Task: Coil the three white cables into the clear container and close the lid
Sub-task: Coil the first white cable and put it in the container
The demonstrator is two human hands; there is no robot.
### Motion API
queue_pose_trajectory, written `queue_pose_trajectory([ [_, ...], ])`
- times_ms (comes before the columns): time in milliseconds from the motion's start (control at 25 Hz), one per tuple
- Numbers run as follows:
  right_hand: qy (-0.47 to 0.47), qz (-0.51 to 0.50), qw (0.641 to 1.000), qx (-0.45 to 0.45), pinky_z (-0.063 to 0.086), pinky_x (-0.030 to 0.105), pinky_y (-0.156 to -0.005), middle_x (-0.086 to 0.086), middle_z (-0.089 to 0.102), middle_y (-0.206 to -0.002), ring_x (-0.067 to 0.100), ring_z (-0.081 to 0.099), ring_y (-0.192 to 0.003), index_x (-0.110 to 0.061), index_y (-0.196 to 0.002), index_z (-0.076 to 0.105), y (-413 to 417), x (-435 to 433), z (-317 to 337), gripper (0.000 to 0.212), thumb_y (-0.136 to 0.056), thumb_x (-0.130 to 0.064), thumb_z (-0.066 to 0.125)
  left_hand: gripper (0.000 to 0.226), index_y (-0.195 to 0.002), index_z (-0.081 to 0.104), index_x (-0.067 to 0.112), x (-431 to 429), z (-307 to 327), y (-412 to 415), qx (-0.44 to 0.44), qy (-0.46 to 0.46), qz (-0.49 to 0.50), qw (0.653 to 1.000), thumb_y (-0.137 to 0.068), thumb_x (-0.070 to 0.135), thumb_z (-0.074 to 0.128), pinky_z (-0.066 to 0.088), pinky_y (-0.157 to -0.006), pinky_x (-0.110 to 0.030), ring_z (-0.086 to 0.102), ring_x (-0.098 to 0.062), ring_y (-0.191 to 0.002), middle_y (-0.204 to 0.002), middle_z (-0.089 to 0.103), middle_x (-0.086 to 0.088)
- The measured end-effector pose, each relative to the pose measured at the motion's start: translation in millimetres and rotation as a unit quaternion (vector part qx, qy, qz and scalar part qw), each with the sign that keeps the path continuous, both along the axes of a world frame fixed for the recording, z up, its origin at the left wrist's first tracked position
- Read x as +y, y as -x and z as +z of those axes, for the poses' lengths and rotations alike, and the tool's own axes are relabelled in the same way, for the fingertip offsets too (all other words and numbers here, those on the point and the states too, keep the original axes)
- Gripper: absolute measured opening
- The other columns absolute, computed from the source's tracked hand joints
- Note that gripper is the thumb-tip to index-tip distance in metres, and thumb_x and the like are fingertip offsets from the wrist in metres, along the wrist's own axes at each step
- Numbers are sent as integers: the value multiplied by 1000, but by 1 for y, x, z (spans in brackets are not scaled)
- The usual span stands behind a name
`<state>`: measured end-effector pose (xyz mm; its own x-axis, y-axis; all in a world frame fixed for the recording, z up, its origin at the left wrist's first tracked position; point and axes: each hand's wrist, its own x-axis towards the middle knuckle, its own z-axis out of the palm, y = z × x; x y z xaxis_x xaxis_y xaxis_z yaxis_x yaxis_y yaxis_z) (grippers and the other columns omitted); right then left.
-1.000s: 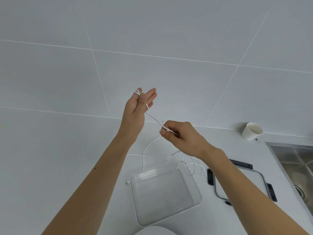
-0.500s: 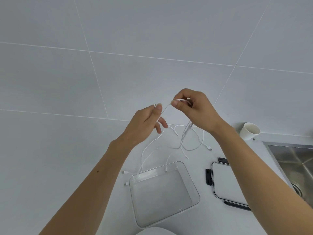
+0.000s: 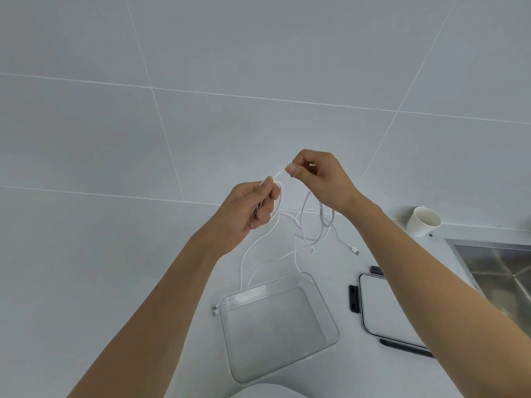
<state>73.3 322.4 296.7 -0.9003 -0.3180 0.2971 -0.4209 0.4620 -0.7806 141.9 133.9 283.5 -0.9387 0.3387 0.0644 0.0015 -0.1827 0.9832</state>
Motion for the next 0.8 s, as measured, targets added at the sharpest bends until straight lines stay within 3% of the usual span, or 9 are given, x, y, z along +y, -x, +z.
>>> queue_pose_trajectory([
  [120, -53, -1, 998, -18, 28, 15, -48, -11, 33, -48, 5, 30, -45, -11, -72, 61, 0, 6, -6, 36, -98, -35, 58, 37, -74, 52, 13, -2, 2, 0, -13, -35, 14, 999, -102, 31, 36, 18, -56, -27, 25, -5, -39, -48, 34, 10],
  [200, -96, -13, 995, -17, 28, 14, -47, -12, 37, -43, 6, 33, -44, -12, -70, 60, 2, 15, -10, 38, -99, -34, 56, 34, -74, 49, 12, -7, 4, 0, -14, -69, 16, 997, -98, 33, 38, 18, -52, -23, 25, -3, -37, -47, 34, 11],
  [400, -119, -74, 990, -32, 26, 12, -43, -12, 42, -44, 7, 34, -41, -8, -68, 60, 11, 39, -22, 40, -101, -30, 53, 37, -74, 48, 11, -10, 6, 4, -11, -102, 28, 994, -104, 26, 31, 25, -47, -15, 26, -2, -36, -50, 43, 13],
  [480, -126, -76, 989, -25, 28, 13, -44, -9, 40, -49, 7, 34, -42, -8, -71, 61, 11, 40, -26, 37, -101, -29, 53, 41, -76, 58, 9, -6, 3, 6, -21, -124, 39, 991, -104, 28, 34, 32, -48, -13, 32, -2, -39, -54, 46, 12],
  [600, -160, -55, 985, -17, 32, 17, -48, -6, 40, -52, 7, 37, -45, -10, -77, 61, 6, 37, -35, 37, -102, -34, 49, 39, -97, 75, 14, 0, 0, 11, -20, -186, 42, 981, -102, 29, 40, 39, -57, -12, 44, -3, -50, -75, 62, 5],
  [720, -193, -40, 980, -16, 37, 28, -57, -7, 43, -53, 12, 43, -52, -12, -80, 60, -1, 31, -46, 38, -103, -37, 44, 40, -97, 74, 12, 2, 1, 18, -7, -235, 52, 971, -104, 24, 37, 47, -68, -14, 55, -2, -60, -111, 70, -2],
  [800, -210, -29, 977, -13, 42, 33, -62, -11, 48, -57, 12, 49, -57, -12, -83, 59, -6, 25, -53, 36, -104, -36, 41, 36, -101, 71, 9, 6, 2, 22, -3, -244, 75, 967, -105, 23, 37, 49, -74, -16, 60, -3, -69, -118, 70, -2],
])
